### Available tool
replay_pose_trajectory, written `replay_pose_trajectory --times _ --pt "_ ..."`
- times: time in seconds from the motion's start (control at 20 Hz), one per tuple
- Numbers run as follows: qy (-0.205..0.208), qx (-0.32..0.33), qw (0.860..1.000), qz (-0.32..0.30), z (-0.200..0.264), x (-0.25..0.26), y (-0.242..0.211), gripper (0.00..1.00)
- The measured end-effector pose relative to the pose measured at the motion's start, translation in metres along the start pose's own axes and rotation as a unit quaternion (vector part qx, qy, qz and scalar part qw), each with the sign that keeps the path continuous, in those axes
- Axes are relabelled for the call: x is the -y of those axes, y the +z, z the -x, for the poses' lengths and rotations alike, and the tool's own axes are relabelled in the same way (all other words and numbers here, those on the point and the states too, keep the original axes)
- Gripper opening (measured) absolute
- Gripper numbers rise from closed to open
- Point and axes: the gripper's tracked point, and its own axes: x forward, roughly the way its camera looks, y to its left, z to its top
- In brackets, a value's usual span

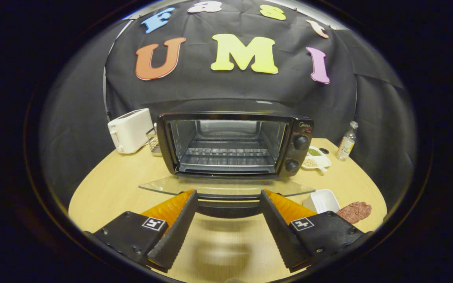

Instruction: Open the toaster oven, put the food inside, and close the toaster oven door.

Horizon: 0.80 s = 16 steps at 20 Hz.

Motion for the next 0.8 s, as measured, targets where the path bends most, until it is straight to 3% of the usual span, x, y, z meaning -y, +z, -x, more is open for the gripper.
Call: replay_pose_trajectory --times 0.5,0.8 --pt "0.002 -0.102 0.995 -0.001 -0.01 0.002 -0.083 1.0" --pt "0.006 -0.101 0.995 0.025 -0.009 0.002 -0.089 1.0"
